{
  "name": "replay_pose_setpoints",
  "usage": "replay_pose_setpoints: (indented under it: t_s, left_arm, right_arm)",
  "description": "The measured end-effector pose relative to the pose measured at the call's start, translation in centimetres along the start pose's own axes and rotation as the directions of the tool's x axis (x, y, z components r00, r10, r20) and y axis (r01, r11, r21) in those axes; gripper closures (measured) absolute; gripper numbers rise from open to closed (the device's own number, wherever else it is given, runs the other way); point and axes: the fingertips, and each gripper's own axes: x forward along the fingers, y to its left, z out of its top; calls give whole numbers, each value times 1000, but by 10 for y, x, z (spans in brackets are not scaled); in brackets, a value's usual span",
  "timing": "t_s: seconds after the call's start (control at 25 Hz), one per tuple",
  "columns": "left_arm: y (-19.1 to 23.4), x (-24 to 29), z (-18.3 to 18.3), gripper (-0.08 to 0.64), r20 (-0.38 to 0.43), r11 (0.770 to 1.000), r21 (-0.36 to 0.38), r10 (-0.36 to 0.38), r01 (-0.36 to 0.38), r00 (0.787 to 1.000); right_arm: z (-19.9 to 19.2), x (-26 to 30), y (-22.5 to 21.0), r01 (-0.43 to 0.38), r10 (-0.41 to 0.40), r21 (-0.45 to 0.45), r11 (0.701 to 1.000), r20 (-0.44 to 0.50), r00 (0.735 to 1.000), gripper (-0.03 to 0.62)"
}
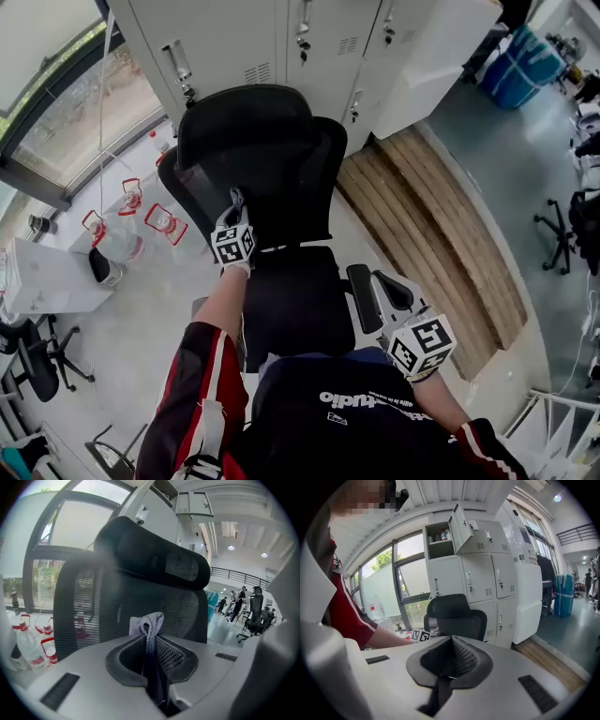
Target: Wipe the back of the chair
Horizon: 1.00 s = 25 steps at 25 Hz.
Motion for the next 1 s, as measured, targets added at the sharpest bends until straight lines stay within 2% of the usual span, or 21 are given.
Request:
replay_pose_setpoints:
  t_s: [0.52, 1.0]
  left_arm:
    - [-152, 69, -12, 503, -29, 986, 29, -161, 161, 987]
    - [-273, 111, -24, 503, -74, 951, 66, -298, 303, 952]
  right_arm:
    - [-14, -46, -88, 103, -104, 63, 993, 10, 995, 578]
    - [-31, -91, -142, 210, -214, 128, 969, 12, 977, 578]
